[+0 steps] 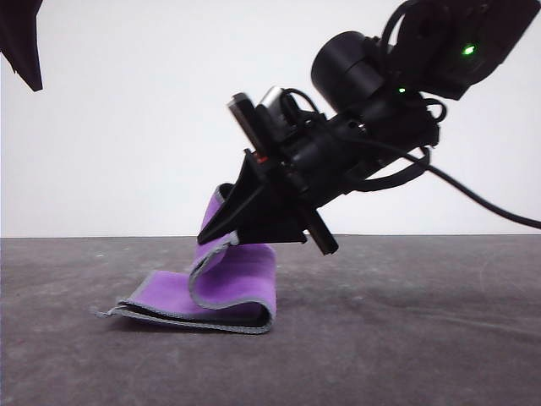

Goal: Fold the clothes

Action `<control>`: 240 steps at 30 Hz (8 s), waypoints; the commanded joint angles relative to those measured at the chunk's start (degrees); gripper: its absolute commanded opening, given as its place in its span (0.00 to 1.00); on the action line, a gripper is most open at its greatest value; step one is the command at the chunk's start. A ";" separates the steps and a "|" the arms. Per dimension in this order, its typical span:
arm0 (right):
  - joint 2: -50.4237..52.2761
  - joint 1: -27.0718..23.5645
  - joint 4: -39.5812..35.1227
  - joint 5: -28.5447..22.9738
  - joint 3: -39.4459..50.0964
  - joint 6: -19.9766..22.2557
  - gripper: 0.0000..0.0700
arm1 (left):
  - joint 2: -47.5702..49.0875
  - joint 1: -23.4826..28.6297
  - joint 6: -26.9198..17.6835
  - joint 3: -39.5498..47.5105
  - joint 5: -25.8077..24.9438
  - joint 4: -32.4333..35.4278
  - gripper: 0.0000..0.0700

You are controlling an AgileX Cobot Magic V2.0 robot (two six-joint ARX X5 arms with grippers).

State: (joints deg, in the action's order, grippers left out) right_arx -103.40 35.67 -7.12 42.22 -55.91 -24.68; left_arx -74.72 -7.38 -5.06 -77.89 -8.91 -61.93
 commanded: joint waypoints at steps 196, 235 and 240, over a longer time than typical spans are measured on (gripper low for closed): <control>91.91 -35.18 10.17 -30.75 44.68 37.02 0.01 | 74.55 7.74 10.73 77.09 8.76 51.06 0.00; 103.19 -35.86 15.92 -41.16 55.24 20.84 0.01 | 74.53 7.74 10.73 77.09 8.76 51.06 0.00; 103.19 -35.86 15.92 -41.16 55.24 20.82 0.01 | 74.53 7.74 10.73 77.09 8.76 51.06 0.00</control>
State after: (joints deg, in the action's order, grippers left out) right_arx -0.25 -0.16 9.58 1.26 -0.93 -3.25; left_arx -0.25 0.36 5.45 -1.87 -0.16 -10.46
